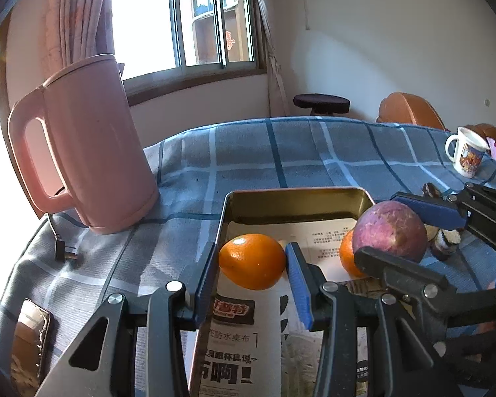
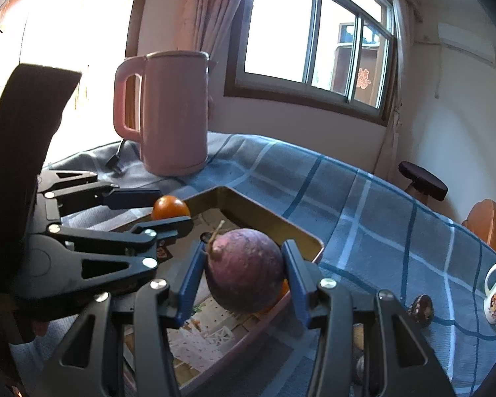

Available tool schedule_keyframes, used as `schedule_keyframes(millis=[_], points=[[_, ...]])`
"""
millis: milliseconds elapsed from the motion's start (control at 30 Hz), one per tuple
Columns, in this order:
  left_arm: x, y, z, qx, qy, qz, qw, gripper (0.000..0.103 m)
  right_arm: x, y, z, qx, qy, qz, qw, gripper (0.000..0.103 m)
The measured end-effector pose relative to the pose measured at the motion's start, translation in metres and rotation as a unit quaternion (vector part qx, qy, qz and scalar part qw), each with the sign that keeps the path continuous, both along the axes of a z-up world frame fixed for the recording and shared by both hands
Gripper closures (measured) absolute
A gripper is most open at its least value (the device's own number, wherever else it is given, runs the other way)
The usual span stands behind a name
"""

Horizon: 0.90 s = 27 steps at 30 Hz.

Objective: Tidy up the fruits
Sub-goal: 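Lower the purple fruit into the tin with the right tool while left tool releases the small orange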

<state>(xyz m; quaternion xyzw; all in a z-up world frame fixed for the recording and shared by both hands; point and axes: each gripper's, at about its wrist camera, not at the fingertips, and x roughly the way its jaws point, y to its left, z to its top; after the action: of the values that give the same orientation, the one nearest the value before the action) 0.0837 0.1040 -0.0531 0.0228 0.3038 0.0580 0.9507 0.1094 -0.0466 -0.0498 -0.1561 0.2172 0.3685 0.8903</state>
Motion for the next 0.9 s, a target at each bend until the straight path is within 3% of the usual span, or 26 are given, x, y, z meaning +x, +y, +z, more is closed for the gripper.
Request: schedule_keyframes(millis=[900], points=[[0.000, -0.001, -0.009, 0.023, 0.016, -0.005, 0.9996, 0.059, -0.001, 0.010, -0.009, -0.026, 0.013, 0.020, 0.999, 0.054]])
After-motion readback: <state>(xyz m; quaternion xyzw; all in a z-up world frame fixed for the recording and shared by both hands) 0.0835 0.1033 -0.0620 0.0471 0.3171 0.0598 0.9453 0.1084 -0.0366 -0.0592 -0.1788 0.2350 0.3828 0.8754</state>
